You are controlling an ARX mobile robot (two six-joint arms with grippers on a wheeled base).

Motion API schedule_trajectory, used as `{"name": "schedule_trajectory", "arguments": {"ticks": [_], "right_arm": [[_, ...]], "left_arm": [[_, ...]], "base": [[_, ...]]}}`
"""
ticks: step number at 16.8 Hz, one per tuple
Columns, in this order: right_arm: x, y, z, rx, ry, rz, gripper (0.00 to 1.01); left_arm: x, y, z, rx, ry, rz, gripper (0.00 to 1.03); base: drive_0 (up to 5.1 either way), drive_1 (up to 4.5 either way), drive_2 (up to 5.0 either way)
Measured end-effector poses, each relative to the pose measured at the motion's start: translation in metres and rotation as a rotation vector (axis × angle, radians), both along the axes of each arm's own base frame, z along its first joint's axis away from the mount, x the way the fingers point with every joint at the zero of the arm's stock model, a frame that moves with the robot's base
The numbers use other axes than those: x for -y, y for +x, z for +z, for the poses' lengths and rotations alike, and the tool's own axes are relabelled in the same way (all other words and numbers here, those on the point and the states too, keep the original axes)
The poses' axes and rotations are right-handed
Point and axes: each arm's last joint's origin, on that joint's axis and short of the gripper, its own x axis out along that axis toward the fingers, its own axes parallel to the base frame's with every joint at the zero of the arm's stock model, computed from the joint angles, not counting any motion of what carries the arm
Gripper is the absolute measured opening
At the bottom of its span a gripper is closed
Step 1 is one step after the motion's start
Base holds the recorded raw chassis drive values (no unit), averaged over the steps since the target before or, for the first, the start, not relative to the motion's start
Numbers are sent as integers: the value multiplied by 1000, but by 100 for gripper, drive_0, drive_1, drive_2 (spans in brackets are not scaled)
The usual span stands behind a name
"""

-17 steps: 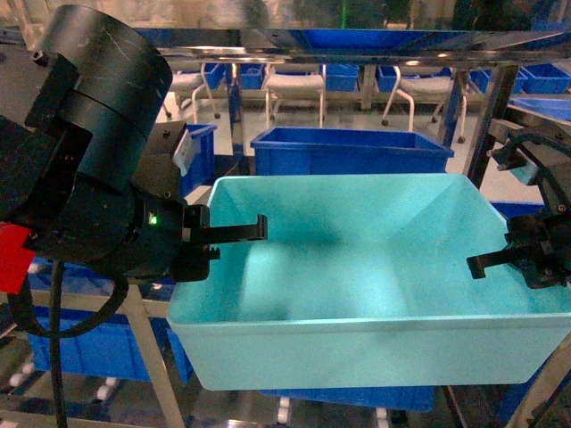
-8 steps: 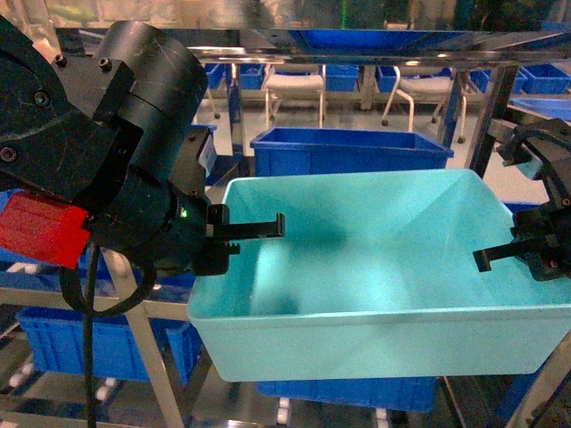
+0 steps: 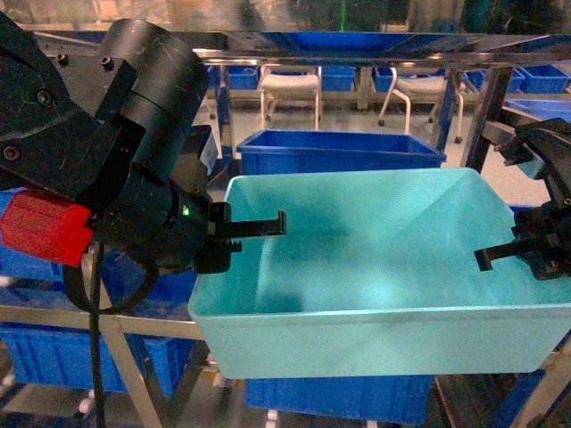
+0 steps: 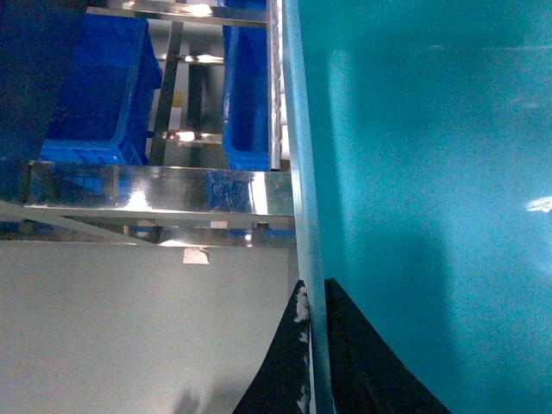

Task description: Organize blue bins on left shelf correctly

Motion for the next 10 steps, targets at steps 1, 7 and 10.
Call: {"name": "schedule_trajectory", "arguments": {"ticks": [1,7,10], "right_arm": [[0,0,0,1,0,0,2],[0,0,0,0,0,2,2],[0,0,0,0,0,1,2]], "left_arm": [[0,0,0,0,0,0,2],[0,0,0,-3,2,1,2],[0,0,0,-2,1,1,2]], "base": [[34,34,34],[-2,202,-206],[3,260,-253]]}}
